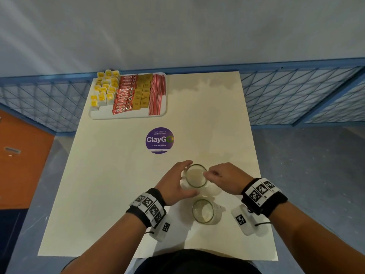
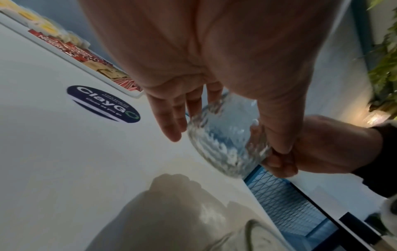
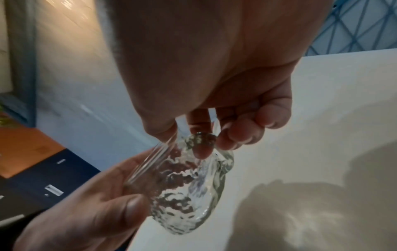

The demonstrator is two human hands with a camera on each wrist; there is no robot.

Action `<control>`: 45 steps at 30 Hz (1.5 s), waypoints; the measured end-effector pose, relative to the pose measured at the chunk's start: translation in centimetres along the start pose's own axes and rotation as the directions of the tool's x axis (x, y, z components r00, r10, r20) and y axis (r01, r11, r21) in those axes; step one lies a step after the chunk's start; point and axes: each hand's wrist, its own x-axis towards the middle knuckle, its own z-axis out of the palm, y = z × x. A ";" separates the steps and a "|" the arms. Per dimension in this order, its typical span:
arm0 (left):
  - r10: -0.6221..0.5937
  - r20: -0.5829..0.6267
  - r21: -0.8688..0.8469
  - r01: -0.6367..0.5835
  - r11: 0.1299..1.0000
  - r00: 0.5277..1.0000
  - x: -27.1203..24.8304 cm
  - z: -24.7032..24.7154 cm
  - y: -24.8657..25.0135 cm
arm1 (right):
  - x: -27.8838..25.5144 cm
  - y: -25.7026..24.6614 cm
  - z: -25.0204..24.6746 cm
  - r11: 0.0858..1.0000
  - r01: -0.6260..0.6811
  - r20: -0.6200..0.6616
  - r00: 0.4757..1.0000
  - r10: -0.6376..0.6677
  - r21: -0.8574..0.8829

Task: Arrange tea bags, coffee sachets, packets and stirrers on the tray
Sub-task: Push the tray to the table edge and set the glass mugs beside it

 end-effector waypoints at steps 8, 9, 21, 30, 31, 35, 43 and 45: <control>0.080 -0.196 -0.149 -0.111 0.983 0.977 -1.1 -1.3 2.0 | -0.6 -3.1 -1.5 0.991 0.117 -0.092 0.990 -0.110 0.070; 0.071 -0.209 -0.150 -0.103 0.983 0.975 -1.3 -1.7 1.8 | -0.8 -3.1 -1.5 0.990 0.115 -0.097 0.990 -0.107 0.086; -0.063 -0.279 -0.177 0.014 0.984 0.958 -3.7 -3.3 -1.1 | -1.6 -0.8 3.9 0.958 0.230 0.126 0.969 -0.211 -0.169; -0.126 -0.286 -0.196 0.071 0.978 0.950 -4.8 -2.2 -1.9 | -2.0 2.5 7.6 0.947 0.272 0.278 0.935 -0.219 -0.169; -0.130 -0.293 -0.200 0.072 0.977 0.947 -4.8 -2.1 -1.9 | -2.1 2.7 7.8 0.951 0.265 0.271 0.938 -0.216 -0.160; -0.140 -0.316 -0.218 0.072 0.973 0.938 -4.7 -1.8 -2.0 | -2.4 3.3 8.4 0.955 0.260 0.229 0.948 -0.223 -0.146; -0.129 -0.346 -0.204 0.060 0.977 0.929 -3.1 -3.0 -1.7 | -0.9 3.4 6.4 0.966 0.225 0.172 0.964 -0.202 -0.125; -0.117 -0.364 -0.172 0.057 0.984 0.924 -2.2 -3.7 -1.7 | 0.3 3.0 5.0 0.972 0.205 0.121 0.974 -0.192 -0.111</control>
